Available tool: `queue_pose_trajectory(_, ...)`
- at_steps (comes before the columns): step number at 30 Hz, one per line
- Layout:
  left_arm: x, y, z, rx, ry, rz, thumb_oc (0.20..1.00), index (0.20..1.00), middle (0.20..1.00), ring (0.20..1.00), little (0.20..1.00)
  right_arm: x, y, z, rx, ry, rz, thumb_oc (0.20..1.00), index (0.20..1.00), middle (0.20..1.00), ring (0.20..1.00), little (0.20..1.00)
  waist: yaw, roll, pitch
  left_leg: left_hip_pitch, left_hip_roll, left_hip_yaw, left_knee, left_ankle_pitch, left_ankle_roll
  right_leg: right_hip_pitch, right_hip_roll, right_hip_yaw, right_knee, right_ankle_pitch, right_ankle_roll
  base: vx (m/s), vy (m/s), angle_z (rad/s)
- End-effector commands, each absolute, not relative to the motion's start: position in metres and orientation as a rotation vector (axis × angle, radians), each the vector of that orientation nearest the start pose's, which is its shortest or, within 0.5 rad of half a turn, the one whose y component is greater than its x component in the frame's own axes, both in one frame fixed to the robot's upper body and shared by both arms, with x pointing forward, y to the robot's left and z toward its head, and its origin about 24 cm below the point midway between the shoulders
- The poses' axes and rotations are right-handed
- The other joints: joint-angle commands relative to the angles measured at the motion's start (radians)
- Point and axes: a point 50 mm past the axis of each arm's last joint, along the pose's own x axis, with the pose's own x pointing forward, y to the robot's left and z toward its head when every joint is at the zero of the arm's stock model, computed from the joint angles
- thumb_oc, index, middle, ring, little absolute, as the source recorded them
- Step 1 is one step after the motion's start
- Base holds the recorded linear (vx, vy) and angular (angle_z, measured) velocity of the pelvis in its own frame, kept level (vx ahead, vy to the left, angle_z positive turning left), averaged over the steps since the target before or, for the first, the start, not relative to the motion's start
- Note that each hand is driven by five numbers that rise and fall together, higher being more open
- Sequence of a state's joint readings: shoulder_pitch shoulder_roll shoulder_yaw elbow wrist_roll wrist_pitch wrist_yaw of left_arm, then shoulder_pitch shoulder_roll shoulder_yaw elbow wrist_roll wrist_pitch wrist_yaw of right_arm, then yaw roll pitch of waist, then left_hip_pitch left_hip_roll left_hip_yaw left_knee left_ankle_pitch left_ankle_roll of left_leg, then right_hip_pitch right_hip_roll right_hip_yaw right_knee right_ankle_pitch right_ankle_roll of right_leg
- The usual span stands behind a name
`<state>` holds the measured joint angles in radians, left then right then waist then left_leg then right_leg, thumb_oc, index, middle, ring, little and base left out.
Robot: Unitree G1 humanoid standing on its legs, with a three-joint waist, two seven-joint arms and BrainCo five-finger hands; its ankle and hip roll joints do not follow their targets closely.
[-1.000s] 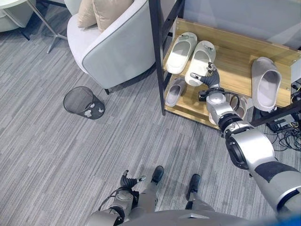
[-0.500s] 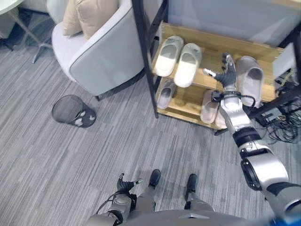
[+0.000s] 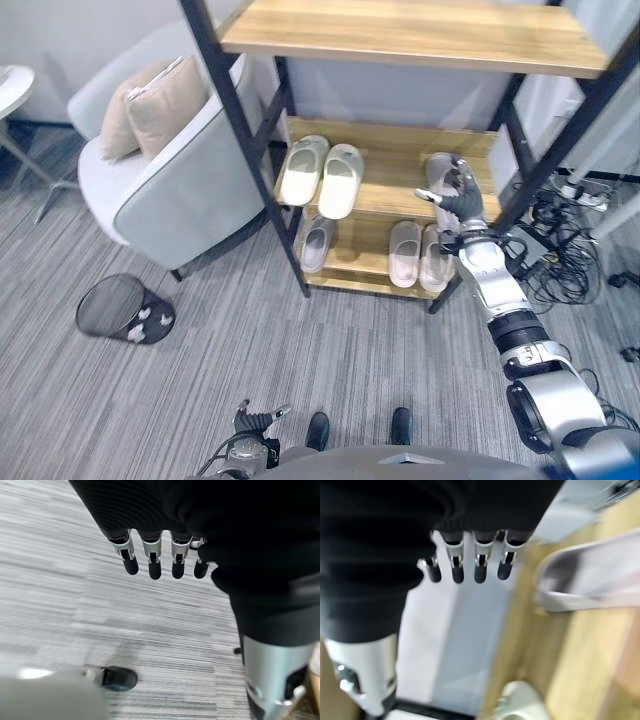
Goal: Arrange the slippers neatly on the shoe rack.
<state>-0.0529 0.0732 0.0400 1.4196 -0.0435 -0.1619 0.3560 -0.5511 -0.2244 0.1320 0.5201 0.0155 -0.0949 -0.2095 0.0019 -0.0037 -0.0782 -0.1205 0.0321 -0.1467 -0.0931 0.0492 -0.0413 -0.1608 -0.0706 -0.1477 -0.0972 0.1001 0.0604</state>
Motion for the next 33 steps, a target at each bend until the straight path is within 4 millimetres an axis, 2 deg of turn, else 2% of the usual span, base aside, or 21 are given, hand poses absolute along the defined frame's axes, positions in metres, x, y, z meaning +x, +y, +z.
queue_pose_trajectory(1, 0.04, 0.201, -0.174, 0.278, 1.344, 0.392, 1.0, 1.0, 1.0, 1.0, 1.0, 0.357, -0.15, 0.098, -0.246, -0.139, -0.005, 1.0, 1.0, 1.0, 1.0, 1.0, 0.012, -0.044, 0.016, 0.01, 0.012, 0.03, 0.006, -0.017, 0.008, 0.109, -0.059, 0.015, 0.01, -0.093, 0.079, 0.02, -0.149, 0.01)
queue_pose_trajectory(6, 0.031, 0.205, -0.175, 0.252, 1.378, 0.417, 1.0, 1.0, 1.0, 1.0, 1.0, 0.347, -0.148, 0.071, -0.27, -0.042, 0.049, 1.0, 1.0, 1.0, 1.0, 1.0, -0.001, -0.036, -0.011, 0.039, 0.044, 0.056, 0.006, -0.025, -0.015, 0.12, -0.033, 0.045, 0.01, -0.094, 0.055, 0.03, -0.124, -0.11)
queue_pose_trajectory(9, 0.017, 0.205, -0.175, 0.242, 1.42, 0.426, 1.0, 1.0, 1.0, 1.0, 1.0, 0.338, -0.149, 0.058, -0.253, 0.008, 0.061, 1.0, 1.0, 1.0, 1.0, 1.0, -0.007, -0.028, -0.023, 0.08, 0.067, 0.076, 0.006, -0.037, -0.033, 0.148, -0.011, 0.069, 0.01, -0.101, 0.033, 0.08, -0.141, -0.24)
queue_pose_trajectory(13, 0.011, 0.206, -0.175, 0.231, 1.444, 0.438, 1.0, 1.0, 1.0, 1.0, 1.0, 0.337, -0.145, 0.061, -0.241, -0.001, 0.072, 1.0, 1.0, 1.0, 1.0, 1.0, -0.016, -0.021, 0.0, 0.097, 0.089, 0.082, 0.058, -0.061, -0.052, 0.167, 0.012, 0.087, 0.03, -0.113, -0.012, 0.04, -0.176, -0.08)
queue_pose_trajectory(14, 0.013, 0.208, -0.175, 0.242, 1.439, 0.435, 1.0, 1.0, 1.0, 1.0, 1.0, 0.338, -0.147, 0.064, -0.238, -0.01, 0.058, 1.0, 1.0, 1.0, 1.0, 1.0, -0.016, -0.023, 0.013, 0.062, 0.089, 0.079, 0.115, -0.071, -0.059, 0.16, 0.008, 0.08, 0.04, -0.113, -0.019, -0.08, -0.179, 0.01)
queue_pose_trajectory(15, 0.017, 0.211, -0.174, 0.267, 1.427, 0.442, 1.0, 1.0, 1.0, 1.0, 1.0, 0.338, -0.148, 0.071, -0.224, -0.033, 0.046, 1.0, 1.0, 1.0, 1.0, 1.0, -0.026, -0.03, 0.035, 0.01, 0.084, 0.089, 0.22, -0.112, -0.069, 0.158, -0.003, 0.071, 0.055, -0.121, -0.03, -0.08, -0.139, 0.25)
queue_pose_trajectory(16, 0.02, 0.213, -0.174, 0.273, 1.421, 0.452, 1.0, 1.0, 1.0, 1.0, 1.0, 0.336, -0.15, 0.075, -0.224, -0.049, 0.044, 1.0, 1.0, 1.0, 1.0, 1.0, -0.034, -0.03, 0.042, -0.013, 0.074, 0.097, 0.261, -0.129, -0.068, 0.158, -0.008, 0.061, 0.06, -0.127, -0.03, -0.04, -0.078, 0.45)
queue_pose_trajectory(18, 0.022, 0.214, -0.173, 0.263, 1.42, 0.466, 1.0, 1.0, 1.0, 1.0, 1.0, 0.335, -0.156, 0.081, -0.247, -0.057, 0.042, 1.0, 1.0, 1.0, 1.0, 1.0, -0.043, -0.023, 0.057, -0.055, 0.034, 0.096, 0.279, -0.122, -0.049, 0.157, -0.02, 0.043, 0.075, -0.14, -0.024, 0.04, 0.093, 0.61)
queue_pose_trajectory(19, 0.019, 0.206, -0.175, 0.242, 1.422, 0.447, 1.0, 1.0, 1.0, 1.0, 1.0, 0.339, -0.156, 0.086, -0.242, -0.063, 0.046, 1.0, 1.0, 1.0, 1.0, 1.0, -0.027, -0.016, 0.064, -0.149, -0.042, 0.028, 0.253, -0.072, -0.035, 0.162, -0.023, 0.045, 0.078, -0.153, -0.02, 0.13, 0.132, 0.57)
queue_pose_trajectory(20, 0.019, 0.202, -0.176, 0.182, 1.408, 0.477, 1.0, 1.0, 1.0, 1.0, 1.0, 0.34, -0.157, 0.083, -0.228, -0.049, 0.035, 1.0, 1.0, 1.0, 1.0, 1.0, -0.004, -0.015, 0.072, -0.204, -0.072, -0.009, 0.246, -0.029, -0.038, 0.174, -0.02, 0.046, 0.075, -0.161, -0.018, 0.22, 0.114, 0.37)
queue_pose_trajectory(21, 0.004, 0.203, -0.176, 0.126, 1.442, 0.546, 1.0, 1.0, 1.0, 1.0, 1.0, 0.339, -0.156, 0.078, -0.234, -0.03, 0.035, 1.0, 1.0, 1.0, 1.0, 1.0, 0.004, -0.012, 0.065, -0.162, -0.067, -0.036, 0.201, -0.033, -0.023, 0.184, -0.014, 0.057, 0.069, -0.172, -0.011, 0.24, 0.066, 0.17)
queue_pose_trajectory(24, -0.01, 0.207, -0.175, 0.118, 1.479, 0.565, 1.0, 1.0, 1.0, 1.0, 1.0, 0.334, -0.168, 0.058, -0.22, 0.045, -0.021, 1.0, 1.0, 1.0, 1.0, 1.0, 0.005, -0.019, 0.043, -0.105, -0.086, -0.045, 0.16, -0.016, 0.033, 0.217, -0.022, 0.096, 0.062, -0.185, 0.015, 0.31, 0.163, -0.64)
queue_pose_trajectory(26, 0.001, 0.213, -0.174, 0.156, 1.44, 0.549, 1.0, 1.0, 1.0, 1.0, 1.0, 0.33, -0.173, 0.051, -0.203, 0.063, -0.043, 1.0, 1.0, 1.0, 1.0, 1.0, 0.006, -0.034, 0.036, -0.076, -0.101, -0.031, 0.168, -0.036, 0.066, 0.227, -0.037, 0.125, 0.086, -0.202, 0.034, 0.22, 0.196, -0.42)
queue_pose_trajectory(29, 0.025, 0.232, -0.17, 0.116, 1.35, 0.648, 1.0, 1.0, 1.0, 1.0, 1.0, 0.325, -0.18, 0.045, -0.184, 0.078, -0.068, 1.0, 1.0, 1.0, 1.0, 1.0, 0.013, -0.042, 0.028, -0.061, -0.112, -0.022, 0.176, -0.054, 0.092, 0.219, -0.042, 0.132, 0.151, -0.229, 0.052, 0.13, 0.15, -0.42)
queue_pose_trajectory(30, 0.033, 0.238, -0.168, 0.106, 1.325, 0.677, 1.0, 1.0, 1.0, 1.0, 1.0, 0.325, -0.182, 0.045, -0.187, 0.074, -0.075, 1.0, 1.0, 1.0, 1.0, 1.0, 0.014, -0.043, 0.025, -0.052, -0.115, -0.02, 0.175, -0.058, 0.101, 0.208, -0.044, 0.131, 0.19, -0.238, 0.063, 0.1, 0.156, -0.13)
queue_pose_trajectory(31, 0.04, 0.24, -0.167, 0.112, 1.305, 0.675, 1.0, 1.0, 1.0, 1.0, 1.0, 0.326, -0.181, 0.046, -0.173, 0.066, -0.079, 1.0, 1.0, 1.0, 1.0, 1.0, 0.012, -0.038, 0.028, -0.039, -0.112, -0.014, 0.173, -0.06, 0.113, 0.172, -0.047, 0.123, 0.294, -0.243, 0.083, 0.07, 0.128, 0.02)
queue_pose_trajectory(33, 0.048, 0.241, -0.166, 0.145, 1.279, 0.645, 1.0, 1.0, 1.0, 1.0, 1.0, 0.325, -0.18, 0.047, -0.143, 0.046, -0.081, 1.0, 1.0, 1.0, 1.0, 1.0, 0.008, -0.034, 0.027, -0.033, -0.111, -0.02, 0.173, -0.062, 0.115, 0.129, -0.056, 0.119, 0.377, -0.231, 0.1, 0.04, 0.047, -0.12)
